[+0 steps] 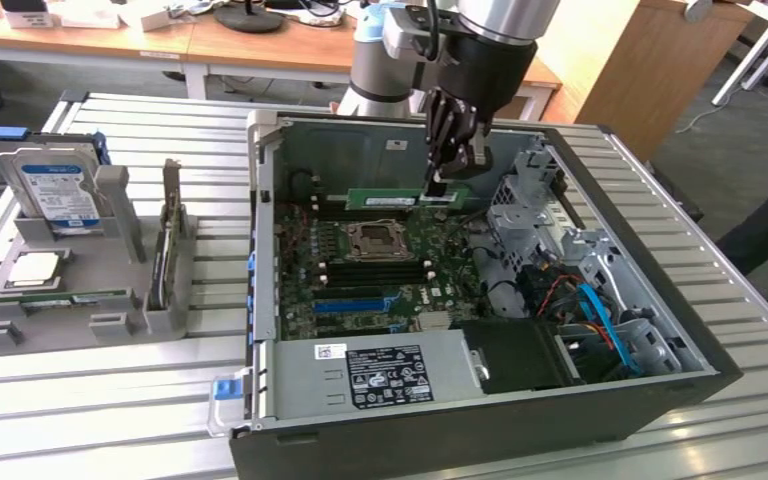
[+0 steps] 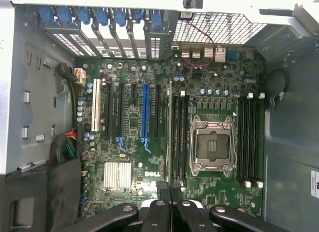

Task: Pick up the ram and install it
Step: 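Insert the ram into the slot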

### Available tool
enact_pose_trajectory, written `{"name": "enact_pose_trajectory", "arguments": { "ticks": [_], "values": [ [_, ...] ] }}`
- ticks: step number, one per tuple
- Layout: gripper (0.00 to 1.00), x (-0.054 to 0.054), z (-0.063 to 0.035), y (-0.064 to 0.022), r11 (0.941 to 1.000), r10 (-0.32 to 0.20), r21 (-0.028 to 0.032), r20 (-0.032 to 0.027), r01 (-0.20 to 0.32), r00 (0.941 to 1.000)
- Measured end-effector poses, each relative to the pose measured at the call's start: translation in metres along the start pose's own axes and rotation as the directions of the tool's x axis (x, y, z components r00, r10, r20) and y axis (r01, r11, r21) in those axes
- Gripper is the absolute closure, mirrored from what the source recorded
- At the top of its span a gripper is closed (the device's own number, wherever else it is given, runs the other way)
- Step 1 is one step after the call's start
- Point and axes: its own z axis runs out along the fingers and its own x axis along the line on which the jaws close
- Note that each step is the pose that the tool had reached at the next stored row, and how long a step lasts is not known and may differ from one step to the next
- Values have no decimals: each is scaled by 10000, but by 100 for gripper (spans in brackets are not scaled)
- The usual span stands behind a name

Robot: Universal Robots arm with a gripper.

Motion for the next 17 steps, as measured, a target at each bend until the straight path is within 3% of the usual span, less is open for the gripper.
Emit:
{"name": "enact_pose_trajectory", "arguments": {
  "ticks": [17],
  "values": [
    [88, 4, 194, -9, 10000, -1, 0, 0, 1, 10000]
  ]
}}
